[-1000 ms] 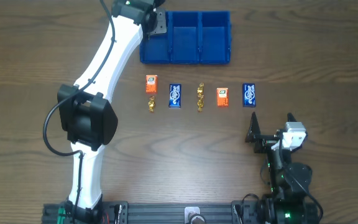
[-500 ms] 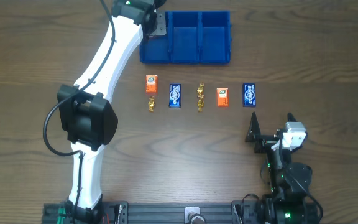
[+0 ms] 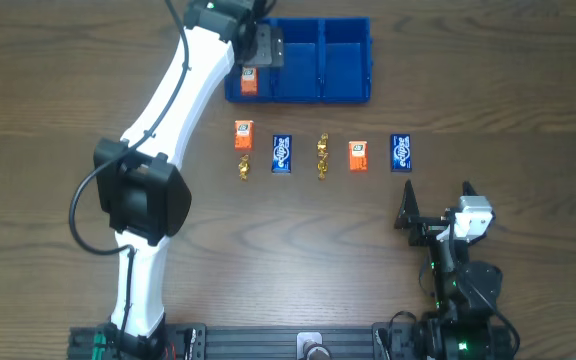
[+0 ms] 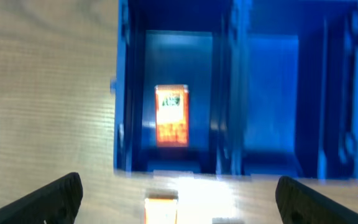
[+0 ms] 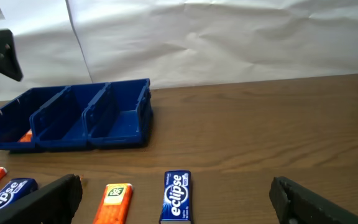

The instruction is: Sort Candies Into Trays

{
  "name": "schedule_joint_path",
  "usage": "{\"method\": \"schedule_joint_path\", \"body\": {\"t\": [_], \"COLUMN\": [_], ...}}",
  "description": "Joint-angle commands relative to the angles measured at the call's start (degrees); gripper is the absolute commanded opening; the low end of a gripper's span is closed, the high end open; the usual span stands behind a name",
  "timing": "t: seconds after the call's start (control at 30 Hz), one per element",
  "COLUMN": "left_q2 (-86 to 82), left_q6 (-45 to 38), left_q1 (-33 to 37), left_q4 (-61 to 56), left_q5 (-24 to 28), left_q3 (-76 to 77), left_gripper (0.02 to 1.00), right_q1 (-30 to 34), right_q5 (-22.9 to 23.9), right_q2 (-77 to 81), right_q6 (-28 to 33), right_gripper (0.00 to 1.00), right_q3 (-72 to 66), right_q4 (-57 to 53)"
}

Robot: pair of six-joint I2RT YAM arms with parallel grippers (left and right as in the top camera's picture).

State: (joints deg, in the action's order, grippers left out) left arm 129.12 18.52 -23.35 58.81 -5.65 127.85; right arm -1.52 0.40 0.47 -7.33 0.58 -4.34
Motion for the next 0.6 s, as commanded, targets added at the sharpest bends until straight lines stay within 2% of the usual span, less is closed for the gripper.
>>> {"method": "schedule_joint_path", "body": {"t": [0.03, 0.1, 0.37, 0.53, 0.6], "left_q2": [-11.0, -15.3, -20.3, -20.3, -20.1], "left_q6": [6.7, 9.4, 11.5, 11.0, 10.4], "left_q1": [-4.8, -6.7, -6.7, -3.5, -2.6], "left_q4": [5.7, 4.6, -9.5, -18.6, -21.0], "left_q5": [-1.0, -2.8, -2.5, 2.6, 2.7], "left_q3": [-4.2, -11.8, -38.3, -48.4, -50.9], "left_gripper": [1.0, 1.0, 0.965, 0.958, 0.954], "right_q1": [0.2, 0.2, 0.2, 0.2, 0.2], "right_q5": [-0.1, -0.1, -0.1, -0.1, -0.1], "right_q2": [-0.3, -0.3, -0.3, -0.3, -0.3], "right_q6": [0.3, 0.3, 0.3, 0.3, 0.3], "right_gripper": [1.0, 1.0, 1.0, 1.0, 1.0], "right_q3": [-0.1, -0.2, -0.2, -0.2, -0.2], "right_q4": [-0.3, -0.3, -0.3, -0.3, -0.3]}}
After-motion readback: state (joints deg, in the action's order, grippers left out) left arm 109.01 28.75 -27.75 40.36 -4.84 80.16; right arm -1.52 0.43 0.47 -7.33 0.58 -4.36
